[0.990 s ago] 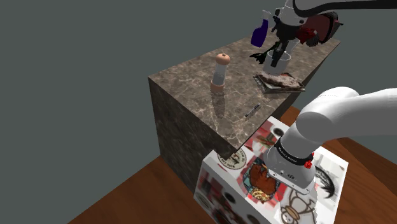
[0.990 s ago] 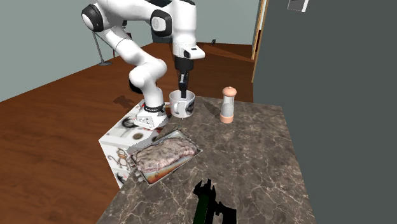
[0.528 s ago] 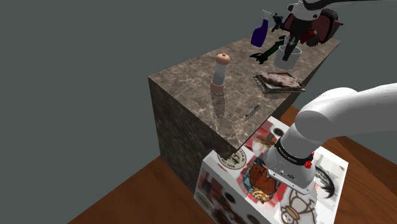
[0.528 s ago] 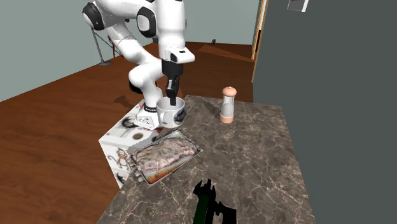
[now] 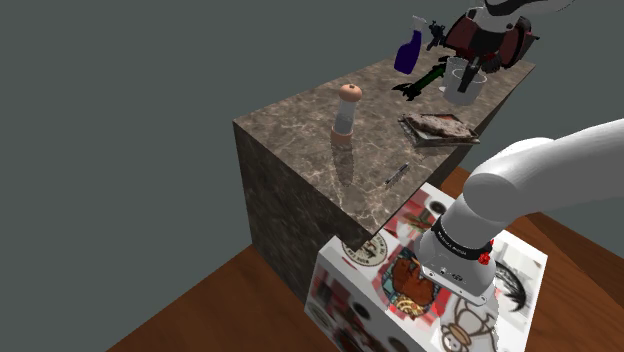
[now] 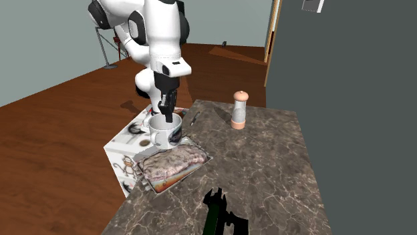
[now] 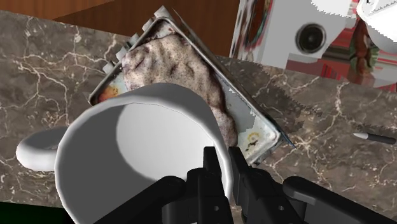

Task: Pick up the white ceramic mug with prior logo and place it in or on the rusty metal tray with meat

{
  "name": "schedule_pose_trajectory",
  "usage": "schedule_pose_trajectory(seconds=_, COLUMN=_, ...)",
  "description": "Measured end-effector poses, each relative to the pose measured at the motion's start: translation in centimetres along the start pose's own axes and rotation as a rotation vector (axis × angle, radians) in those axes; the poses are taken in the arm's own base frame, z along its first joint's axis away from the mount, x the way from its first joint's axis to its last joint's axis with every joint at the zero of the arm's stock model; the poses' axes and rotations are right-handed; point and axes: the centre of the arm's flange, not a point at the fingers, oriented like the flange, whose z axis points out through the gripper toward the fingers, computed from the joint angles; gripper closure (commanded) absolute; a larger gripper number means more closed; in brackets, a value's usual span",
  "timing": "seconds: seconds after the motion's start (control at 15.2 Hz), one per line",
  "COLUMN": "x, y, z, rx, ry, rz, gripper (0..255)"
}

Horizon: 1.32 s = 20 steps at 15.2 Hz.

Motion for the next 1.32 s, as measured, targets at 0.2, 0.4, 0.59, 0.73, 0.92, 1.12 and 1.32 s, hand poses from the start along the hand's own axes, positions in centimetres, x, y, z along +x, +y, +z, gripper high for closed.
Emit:
schedule_pose_trajectory(seconds=0.2, x=0.0, y=0.0, z=1.5, rx=0.000, ry=0.000, rz=0.000, gripper=255)
schedule_pose_trajectory(seconds=0.4, x=0.1, y=0.0, z=3.2, rx=0.000, ry=0.000, rz=0.000, gripper=255)
schedule_pose_trajectory(seconds=0.59, x=0.1, y=-0.2, z=4.7, rx=0.000, ry=0.000, rz=0.000, gripper=255)
schedule_pose_trajectory(seconds=0.73, x=0.1, y=-0.1, z=5.7, rx=0.000, ry=0.000, rz=0.000, gripper=255)
schedule_pose_trajectory(seconds=0.92, x=0.3, y=-0.3, z=7.3, rx=0.000, ry=0.000, rz=0.000, gripper=255)
schedule_pose_trajectory(seconds=1.12, x=0.4, y=-0.3, z=8.1, rx=0.000, ry=0.000, rz=-0.001, gripper=255)
schedule_pose_trajectory(seconds=1.32, x=0.4, y=-0.3, z=8.2, rx=-0.001, ry=0.001, rz=0.000, gripper=255)
